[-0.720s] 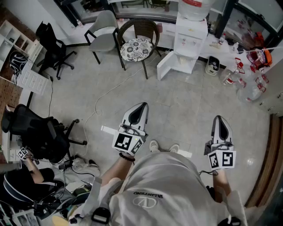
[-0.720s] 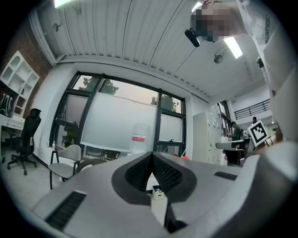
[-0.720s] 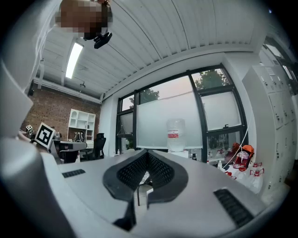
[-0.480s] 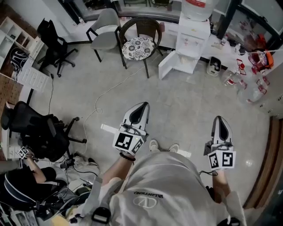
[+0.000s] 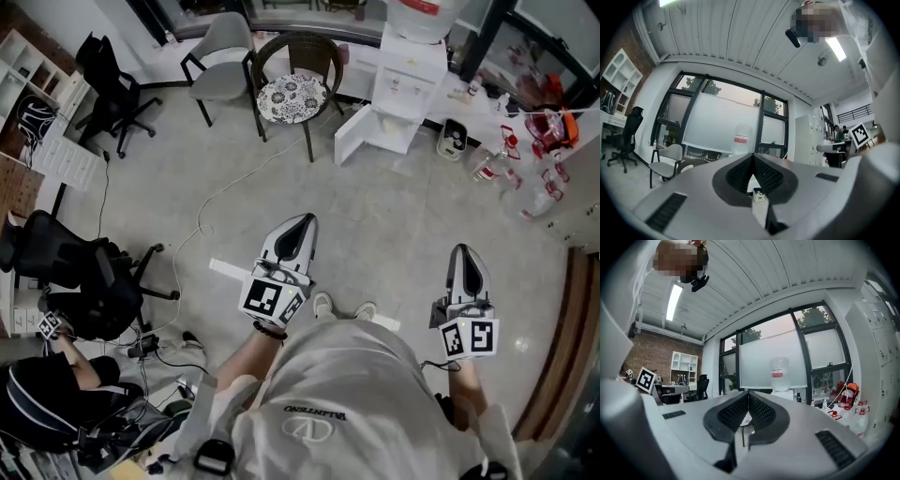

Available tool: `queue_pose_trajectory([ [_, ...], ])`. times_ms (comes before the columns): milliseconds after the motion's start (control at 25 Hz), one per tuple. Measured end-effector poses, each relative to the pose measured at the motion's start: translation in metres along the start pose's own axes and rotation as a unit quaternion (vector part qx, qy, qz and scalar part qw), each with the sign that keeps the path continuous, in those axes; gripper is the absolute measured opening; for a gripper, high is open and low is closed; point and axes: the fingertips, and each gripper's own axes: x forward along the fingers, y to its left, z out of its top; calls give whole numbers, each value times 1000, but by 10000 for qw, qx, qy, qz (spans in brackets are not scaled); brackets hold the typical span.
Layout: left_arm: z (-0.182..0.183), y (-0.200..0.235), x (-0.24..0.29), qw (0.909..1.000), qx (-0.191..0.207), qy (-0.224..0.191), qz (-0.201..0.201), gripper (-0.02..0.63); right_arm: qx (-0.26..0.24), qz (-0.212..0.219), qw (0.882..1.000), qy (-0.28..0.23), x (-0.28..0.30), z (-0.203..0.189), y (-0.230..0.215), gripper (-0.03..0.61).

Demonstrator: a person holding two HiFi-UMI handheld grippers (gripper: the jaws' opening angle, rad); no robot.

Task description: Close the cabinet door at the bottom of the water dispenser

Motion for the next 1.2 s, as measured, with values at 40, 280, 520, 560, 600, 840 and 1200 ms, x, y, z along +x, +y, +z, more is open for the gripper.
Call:
queue_pose_trajectory([
  [40,0,1,-1,10000,-11,-6,0,3,-17,2,10000,18,1,0,2,17],
  [280,-5,11,-6,9999,-95,73,31,2,0,-7,10000,86,10,-7,11,17],
  [520,-14,32,-21,9997,-198,100,-50,3,-23,73,9999,91,27,-13,41,17],
  [560,-16,36,-24,9997,-204,98,-73,3,-31,83,9999,71,30,-13,48,17],
  [600,-17,40,-27,9997,-197,103,-83,3,-47,95,9999,54,32,-14,54,17],
  [840,-23,47,-32,9995,-190,103,-237,3,-111,187,9998,24,40,-17,74,17],
  [1200,-24,49,-12,9994,-76,179,-289,3,-130,171,9998,31,54,-21,60,17],
])
